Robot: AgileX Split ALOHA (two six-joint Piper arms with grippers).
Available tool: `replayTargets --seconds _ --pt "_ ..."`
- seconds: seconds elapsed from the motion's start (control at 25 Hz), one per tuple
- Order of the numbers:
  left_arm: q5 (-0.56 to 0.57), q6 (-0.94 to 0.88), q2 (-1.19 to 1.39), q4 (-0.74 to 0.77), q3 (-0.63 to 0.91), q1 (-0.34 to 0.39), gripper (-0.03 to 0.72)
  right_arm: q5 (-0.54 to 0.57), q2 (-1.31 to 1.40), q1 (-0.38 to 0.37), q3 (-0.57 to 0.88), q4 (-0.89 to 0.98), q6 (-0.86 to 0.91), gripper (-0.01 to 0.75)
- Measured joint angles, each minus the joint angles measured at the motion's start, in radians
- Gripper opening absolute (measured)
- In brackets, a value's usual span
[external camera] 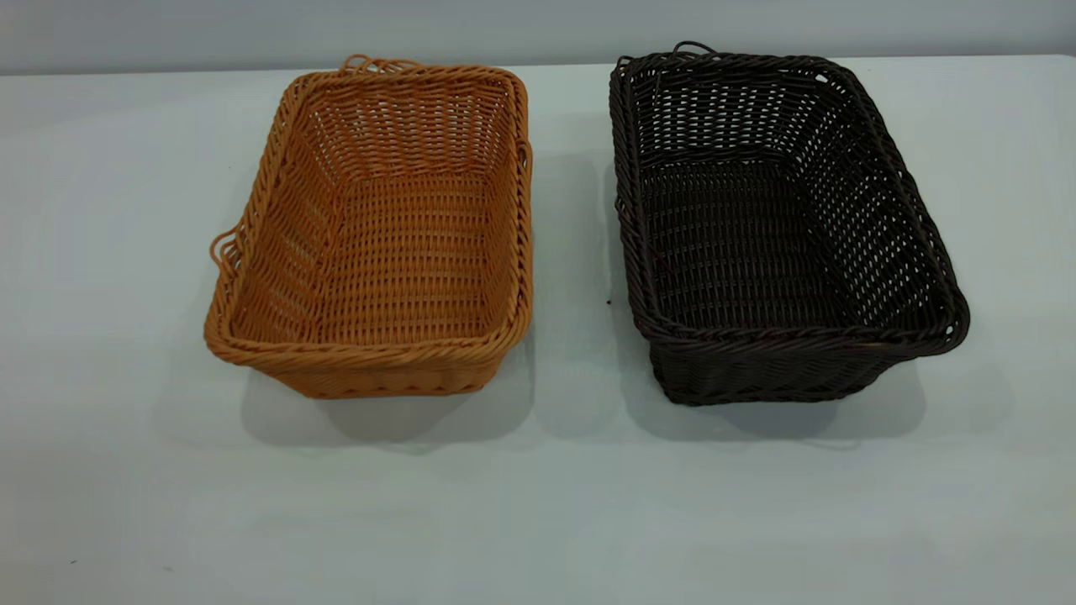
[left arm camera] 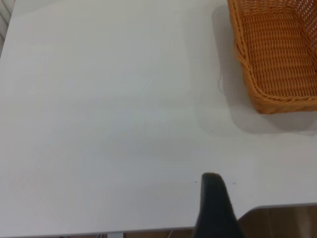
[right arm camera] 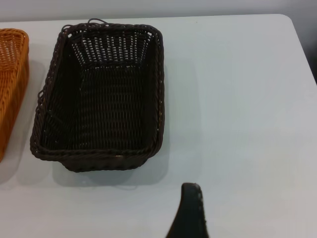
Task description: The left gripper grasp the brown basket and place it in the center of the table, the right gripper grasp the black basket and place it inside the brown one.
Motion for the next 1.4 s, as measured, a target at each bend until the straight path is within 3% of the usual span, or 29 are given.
replayTargets --seconds 0.24,0.48,0.76,0.96,1.08,1.2,1.28,1.4 --pt "-0.001 0.0 0.019 0.0 -0.007 0.0 0.449 -0.006 0.084 0.0 0.0 0.034 0.0 0.57" --pt "-0.065 0.01 0.297 0.0 -0.081 0.0 0.477 -0.036 0.372 0.003 0.0 0.143 -0.054 0.616" --pt "-0.299 0.107 0.659 -0.069 -0.111 0.0 0.566 -0.197 0.72 0.003 -0.002 0.39 -0.246 0.616" --pt "-0.465 0.192 0.832 -0.129 -0.111 0.0 0.573 -0.3 1.013 0.007 -0.031 0.593 -0.403 0.611" --pt "-0.541 0.206 0.921 -0.141 -0.111 0.0 0.573 -0.363 1.215 0.063 -0.073 0.696 -0.471 0.604" --pt "-0.597 0.209 0.985 -0.142 -0.111 0.0 0.573 -0.431 1.399 0.183 -0.137 0.737 -0.471 0.596" --pt "-0.624 0.209 1.017 -0.142 -0.112 0.0 0.573 -0.481 1.523 0.259 -0.178 0.752 -0.398 0.594" --pt "-0.635 0.209 1.05 -0.143 -0.124 0.0 0.573 -0.521 1.668 0.315 -0.199 0.798 -0.221 0.594"
